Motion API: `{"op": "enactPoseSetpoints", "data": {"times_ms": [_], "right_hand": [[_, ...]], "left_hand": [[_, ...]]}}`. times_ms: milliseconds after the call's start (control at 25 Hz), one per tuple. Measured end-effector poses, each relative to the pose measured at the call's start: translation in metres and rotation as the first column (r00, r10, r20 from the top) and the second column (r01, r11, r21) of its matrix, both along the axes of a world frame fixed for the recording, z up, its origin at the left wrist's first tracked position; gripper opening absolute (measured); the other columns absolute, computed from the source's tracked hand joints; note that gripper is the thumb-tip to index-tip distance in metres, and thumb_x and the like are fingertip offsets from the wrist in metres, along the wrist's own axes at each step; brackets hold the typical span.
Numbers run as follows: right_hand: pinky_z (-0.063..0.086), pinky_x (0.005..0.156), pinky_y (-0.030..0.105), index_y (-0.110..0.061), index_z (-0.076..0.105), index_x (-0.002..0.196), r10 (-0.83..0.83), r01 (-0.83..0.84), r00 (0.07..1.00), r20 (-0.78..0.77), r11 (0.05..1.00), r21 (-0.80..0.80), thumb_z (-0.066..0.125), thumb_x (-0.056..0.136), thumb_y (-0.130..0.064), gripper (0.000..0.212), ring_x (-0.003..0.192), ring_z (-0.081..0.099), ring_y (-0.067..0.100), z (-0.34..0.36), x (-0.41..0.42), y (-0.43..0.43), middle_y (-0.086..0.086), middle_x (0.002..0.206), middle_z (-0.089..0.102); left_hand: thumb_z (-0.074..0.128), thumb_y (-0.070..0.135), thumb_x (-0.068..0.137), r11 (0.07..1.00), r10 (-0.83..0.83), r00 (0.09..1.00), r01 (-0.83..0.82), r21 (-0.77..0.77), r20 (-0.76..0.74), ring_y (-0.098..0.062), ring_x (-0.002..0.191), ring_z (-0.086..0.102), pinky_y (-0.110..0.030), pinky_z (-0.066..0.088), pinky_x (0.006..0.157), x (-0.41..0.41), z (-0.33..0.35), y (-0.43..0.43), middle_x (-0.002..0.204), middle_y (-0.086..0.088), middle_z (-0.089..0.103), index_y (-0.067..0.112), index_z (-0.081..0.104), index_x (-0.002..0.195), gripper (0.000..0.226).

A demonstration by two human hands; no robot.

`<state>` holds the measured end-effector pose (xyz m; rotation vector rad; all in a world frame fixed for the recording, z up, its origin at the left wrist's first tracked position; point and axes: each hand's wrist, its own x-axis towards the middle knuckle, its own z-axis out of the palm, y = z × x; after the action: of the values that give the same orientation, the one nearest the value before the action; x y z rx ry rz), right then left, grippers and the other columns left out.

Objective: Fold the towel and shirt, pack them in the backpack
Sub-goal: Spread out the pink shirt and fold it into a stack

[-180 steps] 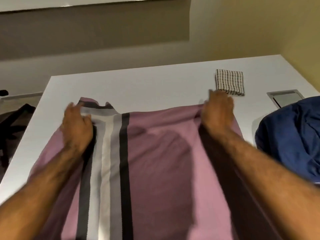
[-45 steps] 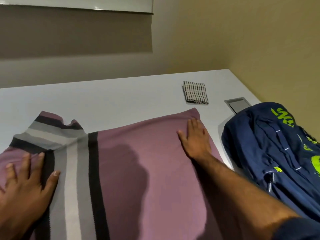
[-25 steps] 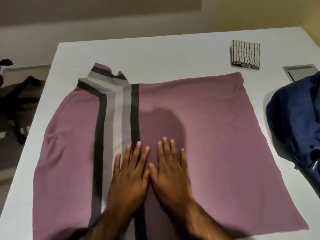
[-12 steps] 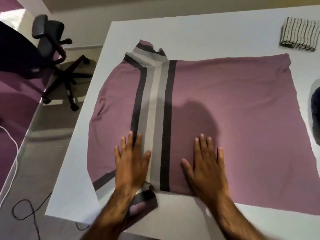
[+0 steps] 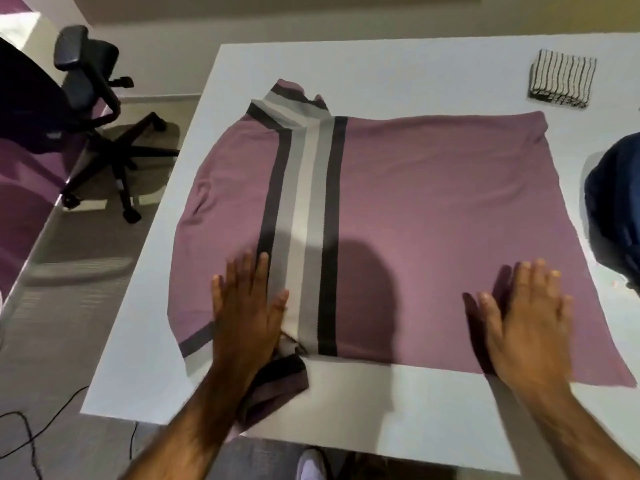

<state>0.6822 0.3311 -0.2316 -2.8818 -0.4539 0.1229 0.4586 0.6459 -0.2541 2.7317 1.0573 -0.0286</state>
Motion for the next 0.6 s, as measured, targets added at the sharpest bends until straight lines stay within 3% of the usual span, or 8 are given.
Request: {"op": "enactPoseSetpoints", "data": {"times_ms": [120, 280, 400, 480, 600], "right_hand": [[-0.002, 0.125, 0.047, -0.015, 0.004, 0.163, 0.286, -0.291, 0.956, -0.06, 0.953, -0.083, 0.009, 0.1, -0.07, 0.084, 0.157, -0.006, 0.024, -0.032, -0.055, 0.052, 0.005, 0.17, -0.002], [0.001, 0.125, 0.052, -0.014, 0.002, 0.162, 0.085, -0.088, 0.996, -0.027, 0.99, -0.114, 0.006, 0.1, -0.071, 0.085, 0.157, -0.004, 0.024, -0.041, -0.04, 0.019, 0.006, 0.171, -0.002], [0.006, 0.124, 0.057, -0.012, 0.004, 0.161, -0.041, 0.037, 0.998, -0.041, 0.995, -0.093, 0.005, 0.098, -0.072, 0.087, 0.157, 0.0, 0.025, -0.036, -0.028, -0.033, 0.007, 0.171, 0.002], [0.006, 0.124, 0.058, -0.013, 0.004, 0.161, -0.023, 0.015, 0.998, -0.064, 0.993, -0.12, 0.003, 0.097, -0.074, 0.089, 0.157, -0.002, 0.023, -0.031, -0.027, -0.058, 0.005, 0.171, 0.001], [-0.003, 0.124, 0.055, -0.02, -0.007, 0.162, 0.096, -0.121, 0.988, -0.122, 0.968, -0.218, 0.002, 0.096, -0.074, 0.086, 0.156, -0.014, 0.016, -0.026, -0.034, -0.099, 0.0, 0.17, -0.013]], "left_hand": [[0.001, 0.069, 0.1, 0.996, -0.085, 0.995, 0.085, -0.01, -0.054, -0.031, 0.158, -0.006, -0.058, 0.005, 0.126, -0.006, -0.02, -0.026, 0.172, -0.004, -0.007, 0.027, 0.002, 0.164, 0.076], [0.004, 0.073, 0.097, 0.996, -0.094, 0.995, 0.094, 0.0, -0.031, -0.031, 0.158, -0.003, -0.057, 0.004, 0.126, -0.045, -0.025, 0.016, 0.172, -0.003, -0.004, 0.026, -0.002, 0.164, 0.082], [0.012, 0.071, 0.099, 0.994, -0.104, 0.995, 0.104, 0.033, -0.008, -0.034, 0.156, 0.01, -0.059, 0.009, 0.125, -0.065, -0.018, 0.035, 0.171, -0.007, 0.01, 0.02, 0.012, 0.163, 0.082], [0.019, 0.068, 0.1, 0.99, -0.142, 0.99, 0.141, 0.014, 0.024, -0.036, 0.156, 0.013, -0.057, 0.006, 0.125, -0.077, -0.009, 0.04, 0.17, -0.009, 0.012, 0.017, 0.017, 0.162, 0.08], [0.02, 0.067, 0.101, 0.903, -0.428, 0.904, 0.427, 0.041, 0.021, -0.03, 0.158, 0.008, -0.053, 0.002, 0.126, -0.119, -0.004, 0.04, 0.172, -0.006, 0.005, 0.016, 0.014, 0.164, 0.081]]}}
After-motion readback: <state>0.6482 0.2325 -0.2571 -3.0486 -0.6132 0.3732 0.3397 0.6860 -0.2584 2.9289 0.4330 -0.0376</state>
